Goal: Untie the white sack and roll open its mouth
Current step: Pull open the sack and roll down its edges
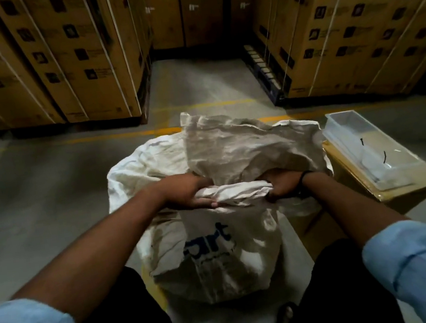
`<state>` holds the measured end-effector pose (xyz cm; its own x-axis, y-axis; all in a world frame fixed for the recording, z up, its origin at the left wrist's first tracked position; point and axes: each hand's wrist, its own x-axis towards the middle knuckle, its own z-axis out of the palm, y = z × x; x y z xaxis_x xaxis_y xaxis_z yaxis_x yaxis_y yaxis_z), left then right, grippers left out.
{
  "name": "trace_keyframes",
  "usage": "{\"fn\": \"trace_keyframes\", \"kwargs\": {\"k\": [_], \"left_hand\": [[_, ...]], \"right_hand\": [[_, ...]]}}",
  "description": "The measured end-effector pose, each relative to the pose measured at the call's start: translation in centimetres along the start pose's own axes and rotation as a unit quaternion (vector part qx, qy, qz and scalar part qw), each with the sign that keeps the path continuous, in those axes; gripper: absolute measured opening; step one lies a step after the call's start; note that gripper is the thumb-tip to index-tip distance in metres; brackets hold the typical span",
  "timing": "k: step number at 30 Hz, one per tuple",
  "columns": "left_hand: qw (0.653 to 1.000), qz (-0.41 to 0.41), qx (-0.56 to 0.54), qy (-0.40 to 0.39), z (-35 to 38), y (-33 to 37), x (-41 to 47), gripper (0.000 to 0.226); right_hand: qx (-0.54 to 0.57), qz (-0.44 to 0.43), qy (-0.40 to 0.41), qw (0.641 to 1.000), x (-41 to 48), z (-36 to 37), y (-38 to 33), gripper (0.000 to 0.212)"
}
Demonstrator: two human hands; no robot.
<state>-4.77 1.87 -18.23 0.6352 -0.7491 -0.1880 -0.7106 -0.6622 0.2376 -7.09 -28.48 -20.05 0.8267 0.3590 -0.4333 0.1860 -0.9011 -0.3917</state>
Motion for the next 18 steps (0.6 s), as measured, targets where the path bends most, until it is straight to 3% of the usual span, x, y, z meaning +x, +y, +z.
{"fn": "trace_keyframes", "kwargs": {"k": [2, 4, 6, 8, 11, 14, 16, 18], "left_hand": [[0.994, -0.010, 0.084, 0.065, 1.0, 0.2, 0.2, 0.055], [0.978, 0.008, 0.152, 0.141, 1.9, 0.3, 0.2, 0.045], [0.965, 0.047, 0.175, 0.192, 2.8, 1.4, -0.1, 0.046], [0.955, 0.089, 0.180, 0.221, 3.9, 2.1, -0.1, 0.058], [0.958, 0.109, 0.129, 0.232, 4.5, 2.5, -0.8, 0.060], [0.982, 0.060, 0.019, 0.178, 4.8, 2.4, -1.8, 0.056], [0.980, 0.064, 0.016, 0.186, 4.9, 2.3, -1.8, 0.044], [0.978, 0.072, 0.022, 0.195, 5.0, 1.8, -1.9, 0.037]], "right_hand": [[-0.043, -0.035, -0.025, 0.998, 0.1, 0.5, -0.9, 0.065], [-0.008, -0.108, -0.036, 0.993, 0.1, 1.4, -2.9, 0.086], [0.046, -0.158, -0.007, 0.986, 0.4, 2.5, -5.0, 0.093], [0.050, -0.152, 0.089, 0.983, 0.9, 3.8, -6.3, 0.071], [-0.103, -0.108, 0.240, 0.959, 1.1, 5.6, -7.0, 0.044], [-0.246, -0.187, 0.384, 0.870, 0.7, 7.3, -6.4, 0.035], [-0.286, -0.218, 0.437, 0.825, 0.3, 7.8, -5.4, 0.044], [-0.284, -0.159, 0.439, 0.837, -0.3, 7.4, -4.8, 0.071]]}}
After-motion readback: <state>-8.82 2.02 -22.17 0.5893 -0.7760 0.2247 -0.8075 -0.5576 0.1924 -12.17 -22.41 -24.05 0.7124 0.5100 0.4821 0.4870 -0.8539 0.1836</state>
